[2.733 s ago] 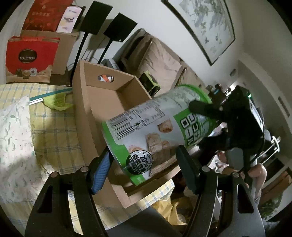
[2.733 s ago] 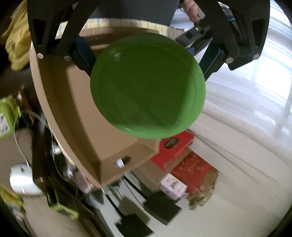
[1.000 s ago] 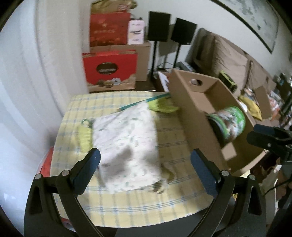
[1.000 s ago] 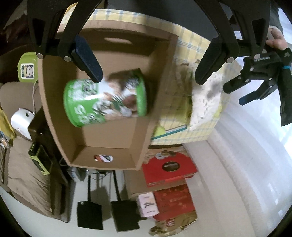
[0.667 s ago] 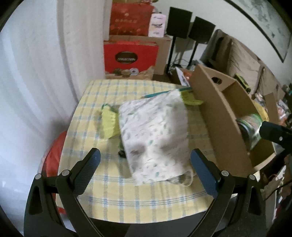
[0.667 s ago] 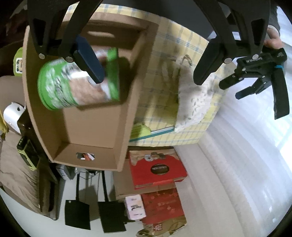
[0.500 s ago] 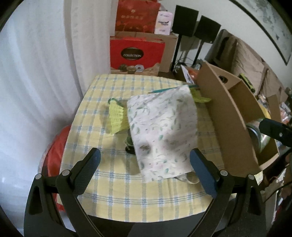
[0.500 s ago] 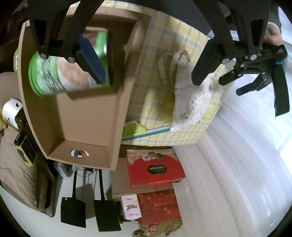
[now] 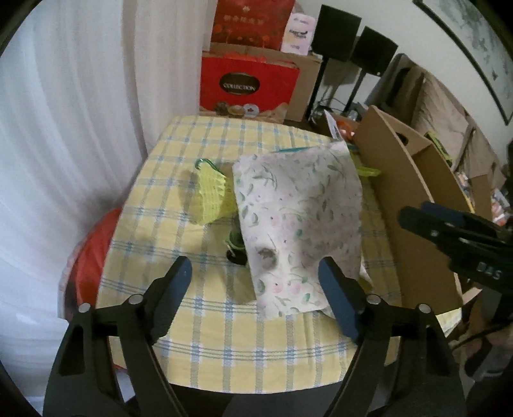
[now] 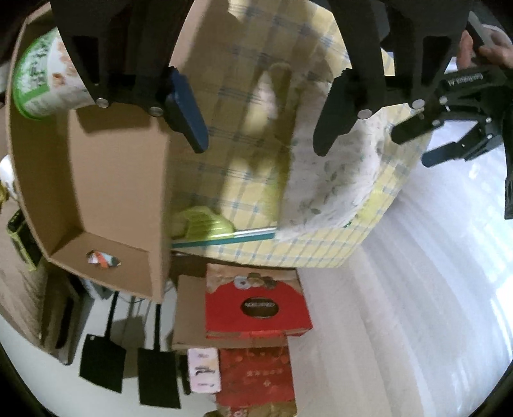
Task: Organize objects
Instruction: 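Grasp the floral tote bag with the right gripper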
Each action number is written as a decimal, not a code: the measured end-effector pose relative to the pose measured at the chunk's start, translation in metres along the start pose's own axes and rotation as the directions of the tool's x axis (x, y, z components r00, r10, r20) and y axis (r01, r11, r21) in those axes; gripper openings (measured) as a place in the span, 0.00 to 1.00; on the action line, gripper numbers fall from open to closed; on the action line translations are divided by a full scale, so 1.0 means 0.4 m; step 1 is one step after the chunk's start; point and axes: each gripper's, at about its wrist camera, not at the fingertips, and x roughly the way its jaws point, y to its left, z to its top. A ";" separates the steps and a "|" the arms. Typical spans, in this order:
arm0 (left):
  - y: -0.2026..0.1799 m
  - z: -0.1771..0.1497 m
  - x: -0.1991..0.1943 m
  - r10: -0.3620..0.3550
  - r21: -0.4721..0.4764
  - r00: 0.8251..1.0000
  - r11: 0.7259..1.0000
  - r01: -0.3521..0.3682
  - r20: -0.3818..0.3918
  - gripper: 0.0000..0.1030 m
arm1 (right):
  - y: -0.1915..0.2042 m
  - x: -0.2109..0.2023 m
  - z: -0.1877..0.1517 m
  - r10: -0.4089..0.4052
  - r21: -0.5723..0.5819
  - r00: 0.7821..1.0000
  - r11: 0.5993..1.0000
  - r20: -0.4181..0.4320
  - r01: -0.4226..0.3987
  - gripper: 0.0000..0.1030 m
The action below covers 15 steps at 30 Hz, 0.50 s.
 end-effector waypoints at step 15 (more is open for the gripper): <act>0.003 -0.019 0.075 -0.096 -0.051 0.993 0.994 0.093 -0.075 0.55 | 0.045 0.122 0.034 0.047 -0.004 0.998 0.999 -0.049 -0.047 0.65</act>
